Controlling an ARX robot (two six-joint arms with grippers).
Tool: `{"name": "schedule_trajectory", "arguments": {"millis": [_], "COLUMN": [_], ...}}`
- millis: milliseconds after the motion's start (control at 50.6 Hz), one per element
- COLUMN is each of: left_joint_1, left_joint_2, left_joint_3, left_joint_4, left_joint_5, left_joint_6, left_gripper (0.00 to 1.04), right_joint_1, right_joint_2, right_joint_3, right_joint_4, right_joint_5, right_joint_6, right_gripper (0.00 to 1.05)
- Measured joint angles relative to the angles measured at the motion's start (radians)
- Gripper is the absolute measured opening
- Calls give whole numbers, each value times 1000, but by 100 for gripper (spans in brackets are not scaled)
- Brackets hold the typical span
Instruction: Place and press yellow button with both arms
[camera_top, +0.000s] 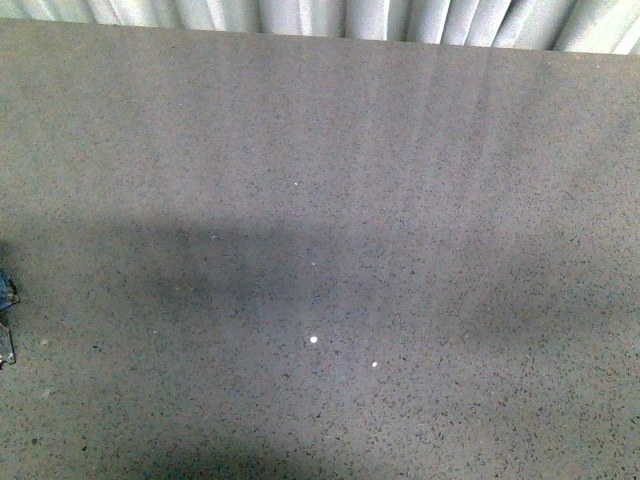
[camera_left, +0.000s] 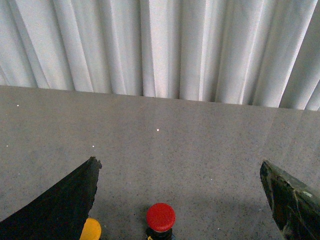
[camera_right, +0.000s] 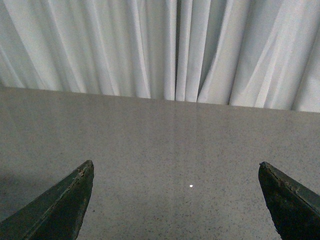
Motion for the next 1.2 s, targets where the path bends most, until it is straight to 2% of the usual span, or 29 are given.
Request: {"name": "schedule_trajectory", "arguments": {"millis": [553, 573, 612, 652, 671, 790, 1047, 1205], "left_joint_1": [0, 6, 52, 74, 76, 117, 265, 321], "left_joint_2": [0, 10, 87, 227, 286, 581, 1106, 1341], "left_joint_3": [0, 4, 64, 121, 132, 165, 205, 232], "left_joint_4": [0, -13, -157, -220, -211, -11, 452, 614], "left_joint_5": [0, 26, 193, 317, 340, 338, 288, 278], "left_joint_6": [0, 7, 53, 98, 114, 182, 249, 258], "left_gripper": [96, 96, 96, 96, 96, 96, 96, 96], "right_joint_1": [0, 0, 0, 0, 0, 0, 0, 0], "right_joint_2": [0, 0, 0, 0, 0, 0, 0, 0], "right_joint_3": [0, 0, 0, 0, 0, 0, 0, 0], "right_joint_4": [0, 0, 0, 0, 0, 0, 0, 0], "right_joint_5": [0, 0, 1, -3, -3, -1, 0, 0], "right_joint_6": [0, 0, 0, 0, 0, 0, 0, 0], "right_gripper": [96, 96, 96, 96, 96, 96, 96, 96]}}
